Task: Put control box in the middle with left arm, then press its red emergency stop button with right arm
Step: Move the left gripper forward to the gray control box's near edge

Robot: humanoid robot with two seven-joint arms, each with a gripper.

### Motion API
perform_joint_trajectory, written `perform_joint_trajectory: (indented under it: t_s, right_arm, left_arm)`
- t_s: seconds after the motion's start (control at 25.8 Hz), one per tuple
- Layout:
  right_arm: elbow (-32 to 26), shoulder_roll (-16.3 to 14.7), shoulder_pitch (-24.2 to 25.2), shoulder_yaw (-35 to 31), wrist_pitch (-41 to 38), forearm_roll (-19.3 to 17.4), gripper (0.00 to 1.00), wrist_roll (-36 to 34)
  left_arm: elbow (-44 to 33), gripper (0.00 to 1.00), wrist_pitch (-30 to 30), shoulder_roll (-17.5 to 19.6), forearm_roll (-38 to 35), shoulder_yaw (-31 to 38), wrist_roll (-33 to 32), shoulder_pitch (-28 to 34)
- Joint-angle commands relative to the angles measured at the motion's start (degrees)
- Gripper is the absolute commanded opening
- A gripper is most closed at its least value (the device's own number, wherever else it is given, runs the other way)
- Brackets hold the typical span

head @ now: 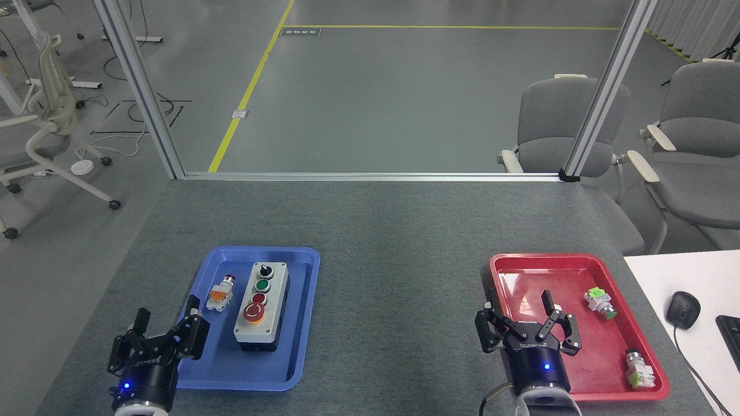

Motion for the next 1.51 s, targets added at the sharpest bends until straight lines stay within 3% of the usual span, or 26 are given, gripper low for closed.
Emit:
perform_joint_trajectory:
  t_s: [0.0,0.62,1.01,1.16,1.32,1.47]
  right_arm:
    - [0.0,0.0,0.1,0.0,0.0,-0.1,0.98,0.0]
    - [-0.1,0.6,1.0,-0.2,0.0,0.3,0.97,-0.1]
    - [-0.1,1.4,1.4,-0.9,0.0,0.4,0.97,-0.1]
    - [-0.1,1.5,1.4,-1.0,0.0,0.6,0.97,-0.1]
    - [-0.2,1.8,1.4,-1.1,-0.4,0.7,0.97,-0.1]
    - [-0.2,1.9,1.4,-1.2,-0.5,0.7,0.97,0.0]
  left_arm:
    - [0.8,0.99,-0.3,-0.1,-0.1,-0.1,0.1,0.0]
    - [1.6,0.99,-0.6,0.6,-4.0,-0.4,0.0,0.2]
    - [-2.6,0.99,-0.2,-0.2,-9.1,-2.2,0.0,8.1]
    - [-0.9,0.99,4.1,-2.2,-17.5,-6.0,-0.3,7.7]
    - [0.6,0.99,5.1,-4.3,-18.1,-9.0,-0.9,6.7]
    - [7.3,0.99,5.2,-7.8,-18.8,-9.6,-0.9,3.4]
